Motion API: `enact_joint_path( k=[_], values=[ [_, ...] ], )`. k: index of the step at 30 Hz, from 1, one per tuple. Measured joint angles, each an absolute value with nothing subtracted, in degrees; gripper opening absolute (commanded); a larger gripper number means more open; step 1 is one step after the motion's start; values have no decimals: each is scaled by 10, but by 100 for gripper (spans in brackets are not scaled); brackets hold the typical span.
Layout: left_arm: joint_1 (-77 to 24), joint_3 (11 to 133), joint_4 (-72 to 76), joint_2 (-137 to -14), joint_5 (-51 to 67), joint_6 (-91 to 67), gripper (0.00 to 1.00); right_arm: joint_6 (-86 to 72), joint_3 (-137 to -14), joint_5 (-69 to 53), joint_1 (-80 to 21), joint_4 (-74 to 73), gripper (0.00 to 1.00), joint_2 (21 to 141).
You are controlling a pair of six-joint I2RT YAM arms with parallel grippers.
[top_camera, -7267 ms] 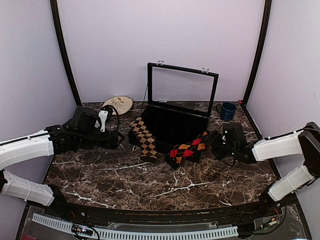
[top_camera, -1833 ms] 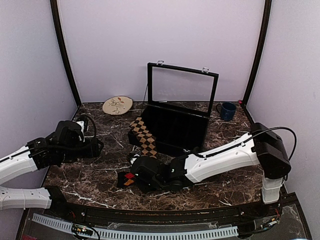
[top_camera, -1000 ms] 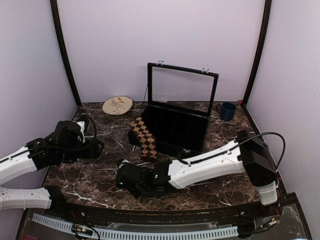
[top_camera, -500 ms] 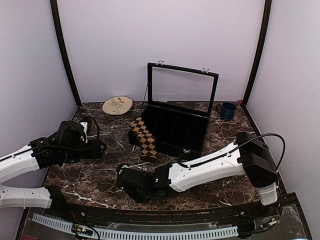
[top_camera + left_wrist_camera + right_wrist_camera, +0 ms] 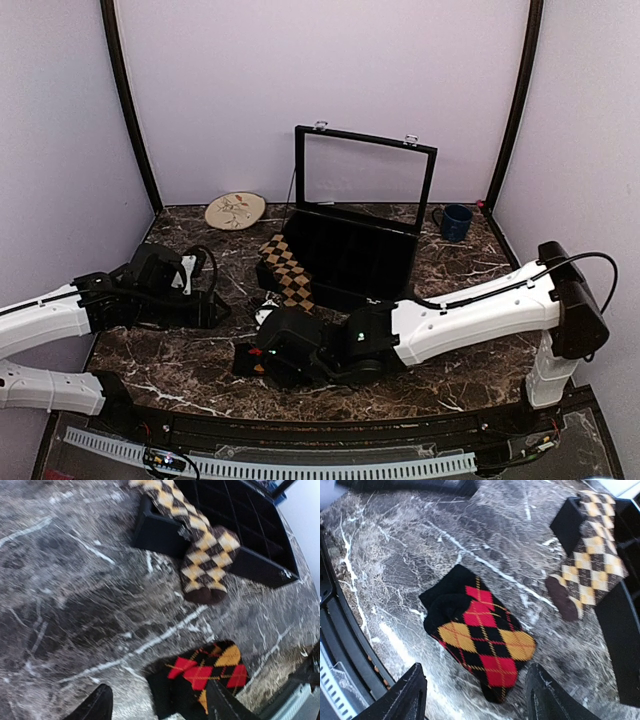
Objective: Roll the socks
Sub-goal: Fold the sock at the center of the board, then adjust the sock at the center of the board.
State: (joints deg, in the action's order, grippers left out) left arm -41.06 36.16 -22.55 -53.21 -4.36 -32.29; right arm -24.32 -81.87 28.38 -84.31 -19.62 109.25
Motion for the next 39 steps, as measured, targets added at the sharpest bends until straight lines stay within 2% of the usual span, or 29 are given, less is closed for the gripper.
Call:
enact_joint_path(
  k=[6,17,23,39],
  values=[
    [-411,362,-229,-563,62,-334,60,-289,-761,284,-821,-193,64,1039],
    [-411,365,-245,-630,192,-354,55,-342,-680,237,-780,-150,64,1034],
    [-412,365,-238,-659,225,-368,50,-357,-658,210,-774,-118,63,1031],
    [-427,365,-237,-724,226,-375,48,-370,-639,177,-758,-84,63,1029]
  ],
)
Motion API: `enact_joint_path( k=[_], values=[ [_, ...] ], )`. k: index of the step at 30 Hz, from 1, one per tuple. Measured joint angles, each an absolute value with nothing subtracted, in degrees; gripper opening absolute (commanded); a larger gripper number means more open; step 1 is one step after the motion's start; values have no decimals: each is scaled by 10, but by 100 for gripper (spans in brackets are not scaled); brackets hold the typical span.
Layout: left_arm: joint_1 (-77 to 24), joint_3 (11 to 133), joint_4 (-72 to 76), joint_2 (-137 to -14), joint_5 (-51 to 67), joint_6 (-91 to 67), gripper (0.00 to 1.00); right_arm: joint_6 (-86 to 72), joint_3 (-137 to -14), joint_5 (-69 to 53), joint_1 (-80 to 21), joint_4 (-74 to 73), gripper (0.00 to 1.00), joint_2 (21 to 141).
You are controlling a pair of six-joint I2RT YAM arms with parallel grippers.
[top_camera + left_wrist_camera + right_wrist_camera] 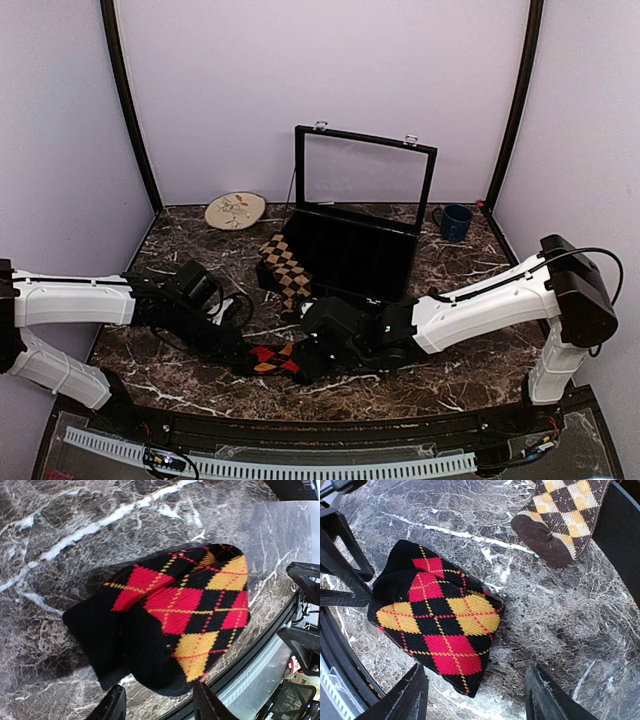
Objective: Roll the socks
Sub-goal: Adjust the sock at the center of the board.
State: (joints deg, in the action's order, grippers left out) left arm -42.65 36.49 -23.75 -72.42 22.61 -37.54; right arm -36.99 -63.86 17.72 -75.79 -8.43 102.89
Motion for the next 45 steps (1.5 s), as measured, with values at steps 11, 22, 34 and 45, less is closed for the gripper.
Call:
enact_joint_path(
  k=[11,22,34,45],
  values=[
    [-427,371,-225,-772,219,-380,42,-372,-638,168,-756,-72,62,1029],
    [-429,391,-216,-808,219,-376,21,-375,-631,164,-755,-64,62,1029],
    [-430,391,-213,-812,222,-370,0,-380,-625,163,-752,-60,62,1029],
    [-430,430,-216,-791,227,-345,0,-380,-624,163,-748,-60,62,1029]
  ],
)
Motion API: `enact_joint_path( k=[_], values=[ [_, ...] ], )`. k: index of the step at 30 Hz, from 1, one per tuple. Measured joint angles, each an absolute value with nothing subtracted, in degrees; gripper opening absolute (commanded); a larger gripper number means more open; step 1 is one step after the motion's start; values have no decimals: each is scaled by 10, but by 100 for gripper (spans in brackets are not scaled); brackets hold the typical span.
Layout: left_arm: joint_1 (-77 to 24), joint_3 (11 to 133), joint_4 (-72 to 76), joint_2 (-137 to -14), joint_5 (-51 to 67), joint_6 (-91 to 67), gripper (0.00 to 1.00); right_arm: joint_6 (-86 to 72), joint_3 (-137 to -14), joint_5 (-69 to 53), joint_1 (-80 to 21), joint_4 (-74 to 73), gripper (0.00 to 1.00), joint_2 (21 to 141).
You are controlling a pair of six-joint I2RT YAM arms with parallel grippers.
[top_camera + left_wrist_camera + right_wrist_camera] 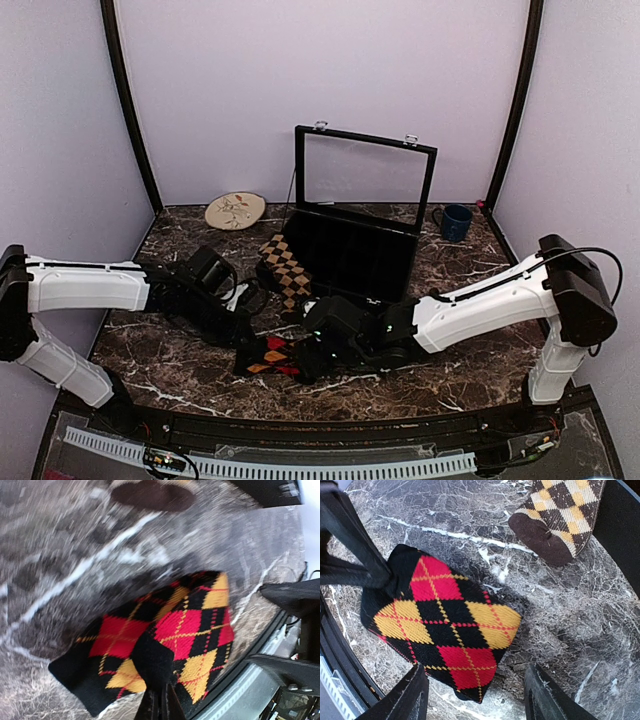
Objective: Roll the socks
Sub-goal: Adjust the sock at the center of the board.
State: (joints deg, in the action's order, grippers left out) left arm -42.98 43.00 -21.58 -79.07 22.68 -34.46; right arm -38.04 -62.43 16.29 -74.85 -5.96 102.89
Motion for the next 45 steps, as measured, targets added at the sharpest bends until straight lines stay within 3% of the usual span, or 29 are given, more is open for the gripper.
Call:
enact_joint_path(
  k=[10,15,25,28,45],
  values=[
    [-430,476,-256,-789,211,-303,0,-380,-622,163,-748,-60,61,1029],
    [-430,476,-284,-789,192,-284,0,-378,-622,165,-746,-60,56,1030],
    [-430,474,-301,-789,173,-263,0,-371,-638,151,-735,-46,18,1045],
    [-430,468,-301,-789,172,-260,0,-371,-643,139,-732,-33,10,1053],
    [-430,451,-301,-801,156,-247,0,-403,-645,20,-702,107,7,1113]
  ],
)
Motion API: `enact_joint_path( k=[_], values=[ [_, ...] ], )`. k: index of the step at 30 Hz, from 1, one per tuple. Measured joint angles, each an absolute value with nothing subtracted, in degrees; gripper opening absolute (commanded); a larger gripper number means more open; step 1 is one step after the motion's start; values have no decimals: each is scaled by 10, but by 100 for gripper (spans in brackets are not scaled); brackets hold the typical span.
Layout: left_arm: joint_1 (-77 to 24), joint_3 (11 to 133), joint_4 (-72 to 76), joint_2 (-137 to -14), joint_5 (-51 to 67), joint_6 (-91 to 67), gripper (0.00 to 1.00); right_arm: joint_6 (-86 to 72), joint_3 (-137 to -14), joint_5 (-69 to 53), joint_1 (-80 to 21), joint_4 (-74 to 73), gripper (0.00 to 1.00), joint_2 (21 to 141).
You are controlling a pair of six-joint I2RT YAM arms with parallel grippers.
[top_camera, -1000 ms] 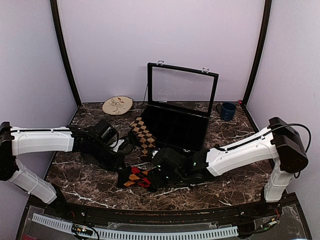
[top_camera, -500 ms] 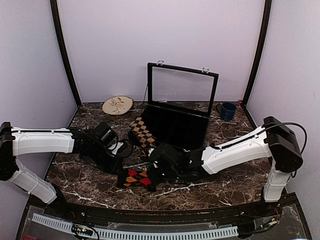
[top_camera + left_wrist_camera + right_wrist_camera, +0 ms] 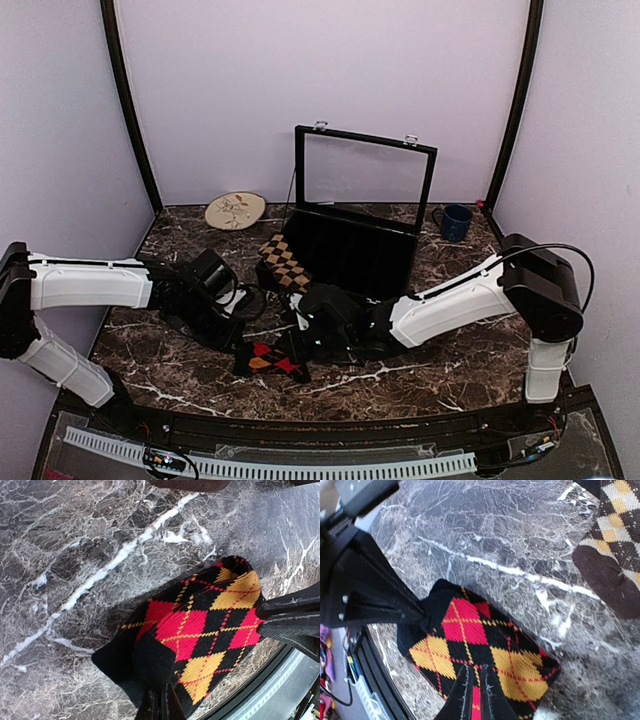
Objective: Roll the socks
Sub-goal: Adjust the sock at the center of the board.
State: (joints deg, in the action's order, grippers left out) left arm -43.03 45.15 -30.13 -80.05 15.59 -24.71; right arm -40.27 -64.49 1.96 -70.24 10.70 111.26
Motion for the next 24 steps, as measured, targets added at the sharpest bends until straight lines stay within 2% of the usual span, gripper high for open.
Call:
enact_joint_path(
  k=[24],
  values=[
    [-430,443,-301,-853,126,-241,0,-474,-566,-15,-697,268,4,1169]
  ],
)
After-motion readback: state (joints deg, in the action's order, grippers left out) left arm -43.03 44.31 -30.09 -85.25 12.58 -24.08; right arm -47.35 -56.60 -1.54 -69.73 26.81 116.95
